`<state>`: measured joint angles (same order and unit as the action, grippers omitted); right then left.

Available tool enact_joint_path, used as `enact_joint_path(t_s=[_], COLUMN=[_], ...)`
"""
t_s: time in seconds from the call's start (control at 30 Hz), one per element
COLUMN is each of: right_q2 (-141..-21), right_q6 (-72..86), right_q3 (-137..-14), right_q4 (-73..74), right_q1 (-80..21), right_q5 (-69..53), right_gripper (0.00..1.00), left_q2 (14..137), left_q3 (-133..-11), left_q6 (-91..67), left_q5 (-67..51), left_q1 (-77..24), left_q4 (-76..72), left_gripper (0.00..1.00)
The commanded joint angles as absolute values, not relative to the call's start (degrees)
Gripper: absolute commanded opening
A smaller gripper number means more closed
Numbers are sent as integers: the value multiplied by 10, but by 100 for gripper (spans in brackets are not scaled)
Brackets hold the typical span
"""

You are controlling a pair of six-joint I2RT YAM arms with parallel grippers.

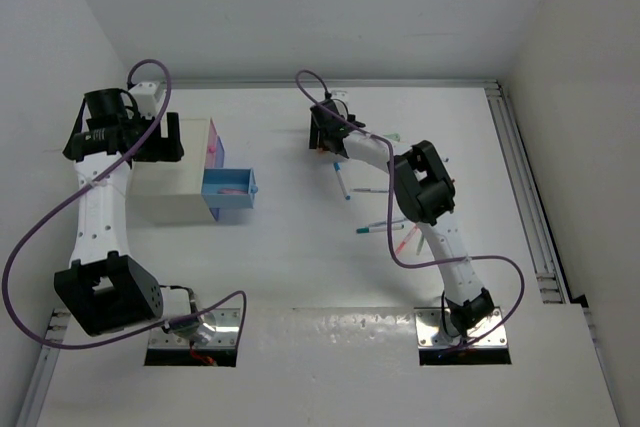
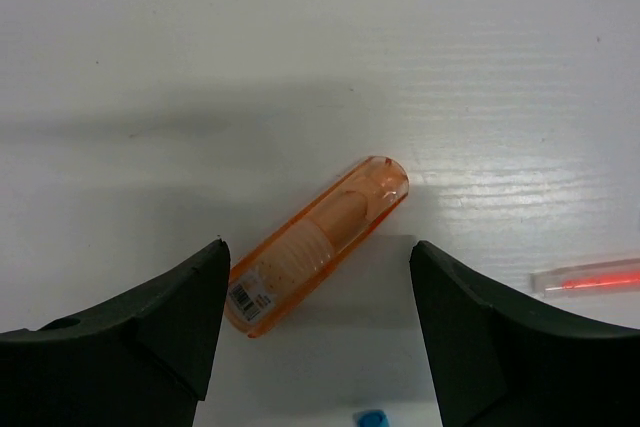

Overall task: Sort the stationery into containers
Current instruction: Pick up the pen from the center of the board.

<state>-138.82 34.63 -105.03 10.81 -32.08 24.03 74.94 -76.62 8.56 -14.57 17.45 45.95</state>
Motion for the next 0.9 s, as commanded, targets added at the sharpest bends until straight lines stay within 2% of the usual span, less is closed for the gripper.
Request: enact_joint_path(t_s=[0.0,0.2,0.4,0.57,0.7,0.8,0.87], right_q2=[-1384,-1411,-1413,-1401,-1390,-1377,-1365], right_q6=[368,351,343,344,321,285,271], right_q3=[-1074,-1135,-1134,-1095,-1078,-1063,-1060], right_q4=[124,169,183,201,187,168,149], right_q1=[-319,-319,-311,-295,-291,-292,-295], right_q5=[236,241,230,225,217,207,199], right_gripper=[71,67,53,47,34,17,12], left_q2=[753,766,769,773,772,769,766], left_q3=[-767,-779,-784,-794,-792,-788,-783], left_q6=[89,92,93,98,100,98,98], left_q5=[-145,-134,-133,-131,-131,-132,-133], left_q1=[178,178,178,178,178,178,178], left_q4=[450,463,468,477,478,476,475], left_gripper=[86,85,85,85,85,85,85])
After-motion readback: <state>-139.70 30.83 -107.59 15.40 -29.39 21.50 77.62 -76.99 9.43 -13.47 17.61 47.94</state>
